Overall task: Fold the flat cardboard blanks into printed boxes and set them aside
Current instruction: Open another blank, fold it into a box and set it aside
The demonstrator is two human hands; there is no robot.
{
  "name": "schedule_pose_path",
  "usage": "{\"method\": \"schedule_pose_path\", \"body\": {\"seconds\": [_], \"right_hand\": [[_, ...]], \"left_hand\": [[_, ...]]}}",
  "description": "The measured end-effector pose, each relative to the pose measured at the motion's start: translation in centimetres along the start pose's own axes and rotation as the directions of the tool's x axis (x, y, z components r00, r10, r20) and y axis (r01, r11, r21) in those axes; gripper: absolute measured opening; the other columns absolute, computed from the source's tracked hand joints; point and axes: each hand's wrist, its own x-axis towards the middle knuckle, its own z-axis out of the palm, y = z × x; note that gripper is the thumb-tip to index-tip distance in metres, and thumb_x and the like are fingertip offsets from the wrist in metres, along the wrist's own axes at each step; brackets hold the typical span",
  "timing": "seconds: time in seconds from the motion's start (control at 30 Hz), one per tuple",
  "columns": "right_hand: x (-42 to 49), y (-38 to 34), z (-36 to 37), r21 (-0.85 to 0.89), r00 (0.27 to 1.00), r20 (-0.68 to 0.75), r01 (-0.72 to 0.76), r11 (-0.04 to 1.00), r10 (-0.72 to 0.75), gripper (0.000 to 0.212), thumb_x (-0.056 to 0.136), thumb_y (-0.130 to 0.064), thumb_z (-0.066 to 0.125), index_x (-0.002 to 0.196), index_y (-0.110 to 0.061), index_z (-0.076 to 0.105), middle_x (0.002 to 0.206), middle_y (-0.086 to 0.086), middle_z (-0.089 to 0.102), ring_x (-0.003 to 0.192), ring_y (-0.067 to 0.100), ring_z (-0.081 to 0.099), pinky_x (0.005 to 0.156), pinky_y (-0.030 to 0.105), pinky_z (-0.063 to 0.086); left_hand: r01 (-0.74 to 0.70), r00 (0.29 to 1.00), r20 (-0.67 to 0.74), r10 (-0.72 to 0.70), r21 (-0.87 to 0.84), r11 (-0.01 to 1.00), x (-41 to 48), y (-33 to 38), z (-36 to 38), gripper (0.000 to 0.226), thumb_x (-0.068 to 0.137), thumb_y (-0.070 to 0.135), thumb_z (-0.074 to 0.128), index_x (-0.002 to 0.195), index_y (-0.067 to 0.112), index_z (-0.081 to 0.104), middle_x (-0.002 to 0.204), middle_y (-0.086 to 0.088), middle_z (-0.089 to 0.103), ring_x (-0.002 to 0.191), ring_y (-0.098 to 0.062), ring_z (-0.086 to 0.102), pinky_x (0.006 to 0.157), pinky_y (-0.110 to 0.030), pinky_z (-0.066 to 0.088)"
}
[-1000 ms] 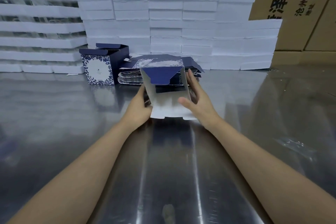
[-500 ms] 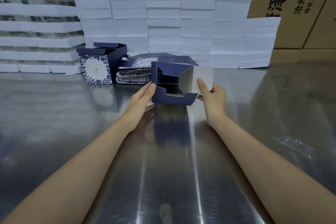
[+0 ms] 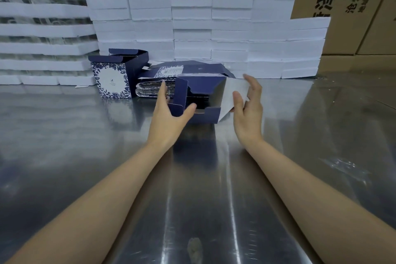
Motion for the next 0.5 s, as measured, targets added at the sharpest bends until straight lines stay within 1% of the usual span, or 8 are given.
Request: {"method": "schedule_pose_path", "body": {"seconds": [0.07,0.13,0.2,0.23,0.27,0.33,0.43,0.5], "right_hand": [[-0.1,0.3,0.1,-0.045,0.997,0.057,0.060,0.997,-0.058,0.026,0.100,-0.011,0.043,0.119,-0.020,0.058,0.106,-0.014,0.058,0.078,-0.009,0.051,0.076,0.020,0.041],[-0.3,0.5,0.2,-0.060,0.993,0.094,0.082,0.995,-0.076,0.028,0.098,-0.009,0.040,0.109,-0.016,0.065,0.099,-0.006,0.058,0.081,-0.001,0.053,0.075,0.023,0.043],[-0.2,0.3,0.1,-0.088,0.993,0.094,0.076,0.993,-0.068,0.034,0.094,-0.007,0.037,0.105,-0.024,0.065,0.106,-0.006,0.055,0.087,0.003,0.053,0.074,0.023,0.042],[-0.1,0.3,0.0,-0.134,0.993,0.077,0.097,0.986,-0.087,0.039,0.090,-0.003,0.037,0.102,-0.026,0.066,0.117,-0.009,0.052,0.094,0.002,0.052,0.071,0.021,0.041],[0.0,0.1,-0.2,-0.197,0.990,0.059,0.137,0.971,-0.128,0.044,0.085,0.002,0.037,0.099,-0.025,0.069,0.128,-0.013,0.045,0.104,0.003,0.052,0.068,0.019,0.041],[0.6,0.1,-0.6,-0.277,0.972,0.036,0.232,0.932,-0.232,0.052,0.075,0.012,0.037,0.096,-0.020,0.072,0.142,-0.014,0.035,0.121,0.012,0.049,0.070,0.017,0.042],[1.1,0.2,-1.0,-0.253,0.956,0.109,0.293,0.922,-0.274,0.057,0.069,0.015,0.035,0.101,-0.014,0.073,0.140,-0.005,0.047,0.118,0.025,0.054,0.079,0.029,0.049],[1.2,-0.1,-1.2,-0.214,0.963,0.173,0.242,0.946,-0.207,0.063,0.068,0.015,0.035,0.109,-0.015,0.071,0.130,-0.001,0.060,0.116,0.023,0.057,0.082,0.033,0.047]], "left_hand": [[-0.019,0.999,-0.042,0.021,0.029,0.999,-0.1,0.4,0.2,0.087,0.077,0.057,0.066,0.149,0.032,0.026,0.144,0.019,0.044,0.121,0.007,0.044,0.098,-0.016,0.034],[-0.032,0.994,-0.108,0.026,-0.049,0.998,0.1,0.6,0.4,0.049,0.086,0.038,0.066,0.132,0.028,0.051,0.114,0.024,0.060,0.097,0.019,0.052,0.082,-0.004,0.038],[0.013,0.985,-0.164,-0.047,-0.199,0.980,0.6,0.8,0.0,0.004,0.090,0.024,0.059,0.092,0.024,0.062,0.077,0.020,0.058,0.066,0.011,0.052,0.068,-0.012,0.042],[0.061,0.981,-0.158,-0.113,-0.300,0.952,1.0,0.7,-0.2,0.012,0.088,0.022,0.057,0.077,0.023,0.057,0.067,0.015,0.055,0.061,0.002,0.050,0.066,-0.020,0.041],[0.134,0.976,-0.101,-0.191,-0.410,0.902,1.2,0.9,-0.5,0.017,0.087,0.022,0.057,0.070,0.021,0.055,0.064,0.010,0.056,0.062,-0.005,0.052,0.067,-0.024,0.043],[0.245,0.963,0.027,-0.268,-0.498,0.832,1.6,0.9,-1.0,0.014,0.091,0.019,0.058,0.079,0.022,0.064,0.072,0.010,0.070,0.071,-0.010,0.066,0.069,-0.024,0.052],[0.189,0.979,0.008,-0.204,-0.412,0.891,1.7,0.7,-1.2,0.014,0.098,0.018,0.055,0.093,0.020,0.068,0.093,0.001,0.074,0.090,-0.019,0.070,0.077,-0.030,0.058],[0.101,0.988,-0.067,-0.138,-0.387,0.916,1.6,0.5,-1.4,0.012,0.098,0.017,0.055,0.100,0.013,0.066,0.100,-0.007,0.072,0.089,-0.022,0.069,0.078,-0.036,0.058]]}}
